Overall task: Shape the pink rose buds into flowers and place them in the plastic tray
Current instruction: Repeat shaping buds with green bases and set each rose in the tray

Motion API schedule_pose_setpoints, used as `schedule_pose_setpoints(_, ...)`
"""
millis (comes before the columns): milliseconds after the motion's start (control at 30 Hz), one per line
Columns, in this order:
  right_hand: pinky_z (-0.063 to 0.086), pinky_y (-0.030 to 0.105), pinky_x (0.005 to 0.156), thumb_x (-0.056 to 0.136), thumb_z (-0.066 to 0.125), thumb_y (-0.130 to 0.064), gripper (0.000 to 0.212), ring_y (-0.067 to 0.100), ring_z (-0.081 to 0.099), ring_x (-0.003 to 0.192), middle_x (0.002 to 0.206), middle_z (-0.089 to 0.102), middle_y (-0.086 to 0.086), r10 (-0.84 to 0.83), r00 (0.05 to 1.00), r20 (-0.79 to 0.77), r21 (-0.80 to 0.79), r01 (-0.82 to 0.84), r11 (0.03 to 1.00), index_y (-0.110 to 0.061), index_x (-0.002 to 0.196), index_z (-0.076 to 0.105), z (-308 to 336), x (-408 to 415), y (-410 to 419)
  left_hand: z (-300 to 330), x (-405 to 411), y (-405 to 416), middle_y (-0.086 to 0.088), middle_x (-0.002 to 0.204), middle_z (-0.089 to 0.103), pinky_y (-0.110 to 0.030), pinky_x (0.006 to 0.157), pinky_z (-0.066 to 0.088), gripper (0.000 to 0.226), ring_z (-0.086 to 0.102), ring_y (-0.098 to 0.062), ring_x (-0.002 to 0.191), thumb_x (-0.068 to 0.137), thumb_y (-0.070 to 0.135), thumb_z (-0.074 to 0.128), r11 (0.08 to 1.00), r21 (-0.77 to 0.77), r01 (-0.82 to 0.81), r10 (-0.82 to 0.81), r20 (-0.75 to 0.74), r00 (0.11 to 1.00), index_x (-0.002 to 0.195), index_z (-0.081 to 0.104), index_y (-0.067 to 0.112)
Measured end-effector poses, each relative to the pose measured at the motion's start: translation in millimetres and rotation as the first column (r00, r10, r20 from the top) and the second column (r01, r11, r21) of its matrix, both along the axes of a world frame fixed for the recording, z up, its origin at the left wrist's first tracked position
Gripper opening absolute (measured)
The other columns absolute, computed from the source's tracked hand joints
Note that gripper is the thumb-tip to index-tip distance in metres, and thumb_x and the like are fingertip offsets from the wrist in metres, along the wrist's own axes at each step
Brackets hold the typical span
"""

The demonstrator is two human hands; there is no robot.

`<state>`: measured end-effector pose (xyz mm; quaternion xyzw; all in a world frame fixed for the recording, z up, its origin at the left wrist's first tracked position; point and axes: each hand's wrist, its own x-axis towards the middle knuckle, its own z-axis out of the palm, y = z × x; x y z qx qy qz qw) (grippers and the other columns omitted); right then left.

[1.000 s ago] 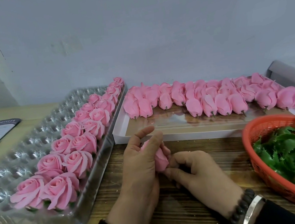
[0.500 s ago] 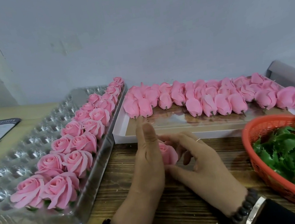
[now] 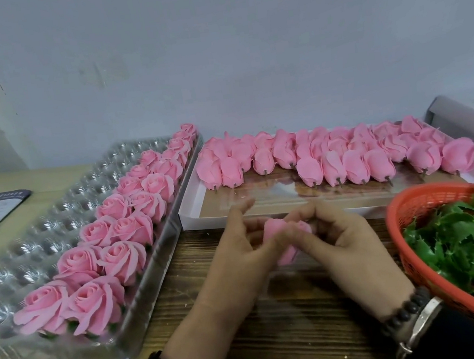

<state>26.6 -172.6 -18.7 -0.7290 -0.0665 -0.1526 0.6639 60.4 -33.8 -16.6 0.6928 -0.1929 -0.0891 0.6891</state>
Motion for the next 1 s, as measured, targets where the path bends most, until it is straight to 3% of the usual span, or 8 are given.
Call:
schedule_pose_setpoints(100, 0.046, 0.028, 0.069, 0.080, 0.066, -0.005, 0.024, 0.009, 0.056, 0.067, 0.065, 0.062, -0.010, -0.013, 1.000, 0.001, -0.036, 0.013, 0.999, -0.029, 0.080, 0.068, -2, 1, -2, -3, 1, 2, -0.003, 0.111, 0.060, -0.019, 0.072, 0.052, 0.076, 0.064, -0.012, 0.096, 0.047, 0.044, 0.081, 0.994, 0.089, 0.065, -0.063, -0.025, 0.998, 0.115, 0.050, 0.031)
schedule_pose_setpoints(400, 0.044, 0.032, 0.066, 0.083, 0.064, -0.001, 0.022, 0.014, 0.052, 0.067, 0.067, 0.056, 0.000, 0.031, 1.000, 0.001, -0.024, -0.031, 0.999, -0.023, 0.081, 0.067, 2, -3, -1, -2, 2, 5, -0.007, 0.111, 0.062, -0.023, 0.072, 0.051, 0.073, 0.063, -0.014, 0.092, 0.047, 0.037, 0.085, 0.982, 0.132, 0.134, -0.124, -0.078, 0.989, 0.111, 0.053, 0.021)
schedule_pose_setpoints(567, 0.045, 0.035, 0.071, 0.071, 0.056, -0.016, 0.011, 0.023, 0.055, 0.071, 0.072, 0.059, 0.011, 0.090, 0.996, 0.028, -0.068, -0.088, 0.994, -0.015, 0.075, 0.065, 8, -7, 0, -1, -6, -2, 0.001, 0.092, 0.065, -0.028, 0.080, 0.053, 0.051, 0.062, -0.008, 0.086, 0.059, 0.014, 0.080, 0.961, 0.163, 0.222, -0.210, -0.085, 0.974, 0.105, 0.058, 0.007)
schedule_pose_setpoints(633, 0.048, 0.039, 0.070, 0.070, 0.054, -0.013, 0.010, 0.029, 0.057, 0.072, 0.076, 0.060, 0.018, 0.109, 0.993, 0.040, -0.083, -0.105, 0.991, -0.013, 0.074, 0.064, 8, -8, 1, 1, -7, -2, 0.005, 0.075, 0.068, -0.020, 0.067, 0.052, 0.027, 0.063, -0.004, 0.071, 0.070, 0.007, 0.077, 0.949, 0.169, 0.264, -0.256, -0.070, 0.964, 0.094, 0.064, 0.010)
schedule_pose_setpoints(700, 0.053, 0.032, 0.060, 0.073, 0.053, -0.009, 0.011, 0.023, 0.062, 0.064, 0.077, 0.061, 0.015, 0.142, 0.989, 0.051, -0.073, -0.138, 0.988, -0.009, 0.076, 0.063, 9, -9, 3, 2, -7, -2, 0.008, 0.053, 0.060, -0.012, 0.051, 0.043, 0.013, 0.053, 0.001, 0.049, 0.077, 0.001, 0.070, 0.957, 0.165, 0.237, -0.226, -0.080, 0.971, 0.081, 0.063, 0.011)
schedule_pose_setpoints(800, 0.053, 0.026, 0.053, 0.082, 0.052, -0.009, 0.016, 0.021, 0.062, 0.057, 0.079, 0.064, 0.006, 0.118, 0.991, 0.062, -0.014, -0.117, 0.993, -0.017, 0.088, 0.065, 9, -11, 9, 2, -10, -6, 0.004, 0.050, 0.056, -0.013, 0.045, 0.040, 0.008, 0.050, -0.003, 0.044, 0.077, 0.004, 0.069, 0.991, 0.062, 0.119, -0.112, -0.110, 0.988, 0.077, 0.062, 0.007)
schedule_pose_setpoints(900, 0.053, 0.021, 0.068, 0.089, 0.049, 0.001, 0.031, 0.008, 0.062, 0.072, 0.089, 0.066, -0.005, -0.081, 0.995, 0.057, 0.058, 0.078, 0.995, -0.026, 0.097, 0.061, 2, -5, 5, 2, -10, -10, 0.001, 0.059, 0.058, -0.017, 0.048, 0.044, 0.012, 0.054, -0.005, 0.051, 0.074, 0.021, 0.074, 0.988, -0.140, -0.057, 0.030, -0.185, 0.982, 0.066, 0.067, 0.015)
schedule_pose_setpoints(1000, 0.047, 0.018, 0.074, 0.079, 0.048, 0.019, 0.037, 0.007, 0.058, 0.072, 0.091, 0.064, 0.006, -0.087, 0.996, -0.008, 0.071, 0.087, 0.994, -0.016, 0.091, 0.057, 1, -2, 7, 8, -9, -14, 0.000, 0.063, 0.061, -0.016, 0.052, 0.046, 0.007, 0.056, -0.007, 0.059, 0.064, 0.023, 0.073, 0.913, -0.363, -0.185, 0.103, -0.233, 0.967, 0.061, 0.071, 0.018)
